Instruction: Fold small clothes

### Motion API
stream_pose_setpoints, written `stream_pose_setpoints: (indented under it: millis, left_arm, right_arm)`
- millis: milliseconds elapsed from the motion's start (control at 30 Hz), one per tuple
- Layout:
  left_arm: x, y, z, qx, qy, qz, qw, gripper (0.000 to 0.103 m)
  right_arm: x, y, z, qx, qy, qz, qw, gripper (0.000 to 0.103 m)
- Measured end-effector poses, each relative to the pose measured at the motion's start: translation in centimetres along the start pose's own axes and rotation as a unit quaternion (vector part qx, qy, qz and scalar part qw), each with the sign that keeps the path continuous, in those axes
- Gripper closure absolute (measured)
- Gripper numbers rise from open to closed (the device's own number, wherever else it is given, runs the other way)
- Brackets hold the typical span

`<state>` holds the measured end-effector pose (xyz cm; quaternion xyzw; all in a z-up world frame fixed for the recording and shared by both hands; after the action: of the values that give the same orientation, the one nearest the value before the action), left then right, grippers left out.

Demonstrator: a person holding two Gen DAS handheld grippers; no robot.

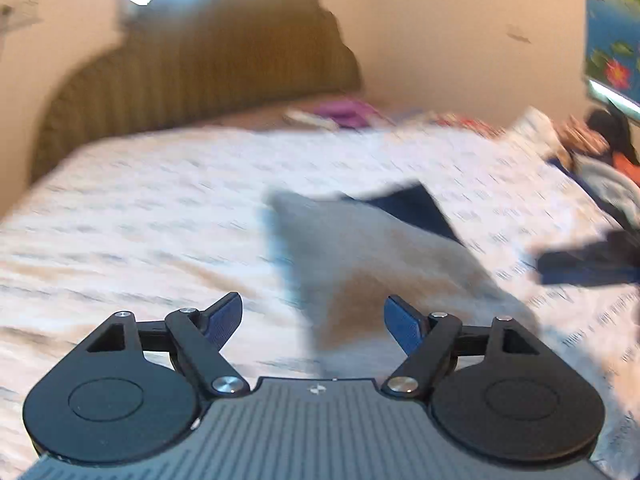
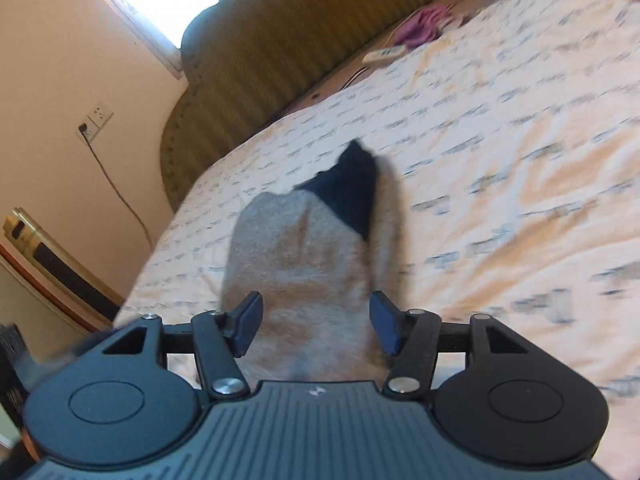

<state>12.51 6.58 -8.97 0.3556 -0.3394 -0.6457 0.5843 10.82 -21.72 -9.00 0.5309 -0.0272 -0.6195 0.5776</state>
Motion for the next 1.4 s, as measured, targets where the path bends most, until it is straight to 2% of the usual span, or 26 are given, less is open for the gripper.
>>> stream_pose_setpoints:
  millis: [67,100,167,233,300,367,400,433,467,533,567,633,700,733,767,833,900,1000,1033,1067,1100,1167,1267,1400]
  left_arm:
    - [-5.9,1.3,2.3,0.023,0.058,0.026,0.9977,0.019]
    - [-8.8,2.0,3.4,0.033,0.085,0.035,0.9952,0.018]
    - [-14.6,3.0,5.5,0.052,0.146,0.054,0.9865,0.016]
    - [-19.2,4.0,7.1,0.066,0.206,0.056,0.9747,0.015]
    - [-22.9,5.1,8.5,0.088,0.256,0.064,0.9606,0.015]
    - [-24.5,6.2,9.3,0.101,0.284,0.073,0.9507,0.015]
    - [-24.3,6.3,9.4,0.103,0.282,0.080,0.9505,0.015]
    - [-23.2,6.1,9.5,0.102,0.268,0.087,0.9542,0.015]
    - [-21.5,5.7,9.1,0.097,0.245,0.090,0.9606,0.014]
    - [-16.3,4.3,7.9,0.084,0.187,0.085,0.9752,0.014]
    - [-12.9,3.3,7.3,0.076,0.152,0.080,0.9822,0.014]
    - [-6.1,0.9,6.3,0.052,0.077,0.078,0.9926,0.014]
    - [0.0,-1.8,5.3,0.013,0.018,0.065,0.9976,0.014]
    - [2.1,-2.8,4.8,-0.004,0.007,0.058,0.9983,0.014]
    - [4.0,-4.2,4.4,-0.019,0.007,0.053,0.9984,0.014]
    - [5.8,-6.3,3.5,-0.051,0.023,0.045,0.9974,0.014]
    - [5.8,-8.3,2.2,-0.096,0.037,0.046,0.9937,0.014]
    - [6.3,-10.6,1.8,-0.119,0.035,0.039,0.9914,0.014]
    - [6.4,-10.8,1.8,-0.121,0.037,0.036,0.9913,0.011]
    - [6.1,-10.9,1.3,-0.121,0.039,0.033,0.9914,0.008]
    - [6.2,-11.0,1.2,-0.121,0.039,0.030,0.9914,0.006]
    - [6.6,-11.2,0.7,-0.123,0.042,0.024,0.9912,0.000]
    - [6.9,-11.2,0.3,-0.116,0.046,0.011,0.9922,0.000]
    - [7.0,-11.3,0.0,-0.097,0.047,0.008,0.9942,0.000]
  right_arm:
    - [2.1,0.3,3.7,0.013,-0.063,0.041,0.997,0.045]
    - [3.4,0.4,5.8,0.014,-0.113,0.072,0.991,0.045]
    - [6.1,0.7,10.0,0.018,-0.210,0.121,0.970,0.045]
    - [8.9,1.3,14.2,0.019,-0.309,0.168,0.936,0.045]
    - [11.7,2.3,18.6,0.019,-0.409,0.197,0.891,0.045]
    - [13.7,3.3,22.8,0.035,-0.494,0.201,0.845,0.044]
    - [14.1,3.6,24.5,0.046,-0.520,0.193,0.831,0.044]
    - [14.0,3.7,25.7,0.060,-0.529,0.182,0.827,0.044]
    - [13.6,3.6,26.2,0.079,-0.522,0.168,0.833,0.044]
    - [11.6,2.7,25.1,0.103,-0.464,0.142,0.868,0.034]
    - [10.3,2.1,23.5,0.107,-0.430,0.135,0.886,0.024]
    - [6.9,0.1,18.9,0.107,-0.355,0.123,0.921,0.020]
    - [4.0,-2.1,13.6,0.081,-0.284,0.111,0.949,0.020]
    - [2.3,-3.4,10.8,0.061,-0.252,0.110,0.960,0.020]
    - [0.9,-4.4,8.6,0.048,-0.235,0.113,0.964,0.020]
    - [-1.1,-6.1,4.6,0.021,-0.223,0.124,0.967,0.020]
    - [-2.4,-7.3,1.6,0.005,-0.216,0.138,0.967,0.020]
    - [-2.5,-9.1,-1.7,-0.027,-0.235,0.153,0.960,0.020]
    - [-2.4,-10.2,-2.7,-0.042,-0.247,0.153,0.956,0.019]
    - [-2.3,-10.8,-3.1,-0.041,-0.257,0.158,0.952,0.014]
    - [-2.4,-11.1,-3.2,-0.027,-0.266,0.168,0.949,0.006]
    - [-2.2,-11.8,-3.0,-0.008,-0.282,0.175,0.943,0.000]
    - [-1.3,-12.0,-2.5,0.006,-0.262,0.152,0.953,0.000]
    - [-1.4,-11.9,-2.6,0.006,-0.264,0.157,0.952,0.000]
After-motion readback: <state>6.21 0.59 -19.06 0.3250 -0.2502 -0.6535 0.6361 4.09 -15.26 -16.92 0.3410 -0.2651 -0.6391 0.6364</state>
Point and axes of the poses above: each gripper's, at about its wrist camera, not at the fingertips, and z roughly against the way its jaws point, x to its right, y to its top, the point moved 9 cm from there along -z, roughly the way its jaws point, and after that the axes turned 6 degrees about y, right-handed, at the moved point
